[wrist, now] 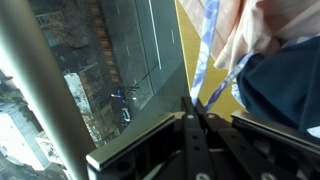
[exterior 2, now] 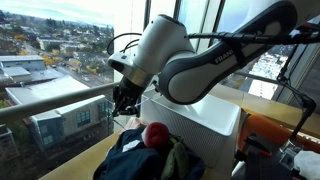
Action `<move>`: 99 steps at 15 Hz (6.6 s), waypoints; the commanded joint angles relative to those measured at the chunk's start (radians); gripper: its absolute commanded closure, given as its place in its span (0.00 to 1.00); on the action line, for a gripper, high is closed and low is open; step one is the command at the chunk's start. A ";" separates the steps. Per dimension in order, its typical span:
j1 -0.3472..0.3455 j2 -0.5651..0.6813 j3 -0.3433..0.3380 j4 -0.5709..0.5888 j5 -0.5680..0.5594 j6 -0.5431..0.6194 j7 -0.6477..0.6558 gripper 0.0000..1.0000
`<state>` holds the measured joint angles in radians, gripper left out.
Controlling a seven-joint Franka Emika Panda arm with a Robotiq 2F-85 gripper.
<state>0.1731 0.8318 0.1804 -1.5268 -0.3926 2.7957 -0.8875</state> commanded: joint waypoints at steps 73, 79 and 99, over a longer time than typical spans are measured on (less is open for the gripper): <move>-0.073 0.008 0.001 0.172 0.169 -0.450 -0.597 0.00; -0.061 0.017 -0.027 0.190 0.158 -0.515 -0.599 0.00; -0.060 0.055 -0.036 0.262 0.145 -0.550 -0.603 1.00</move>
<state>0.0957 0.8576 0.1552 -1.3234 -0.2446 2.2901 -1.4835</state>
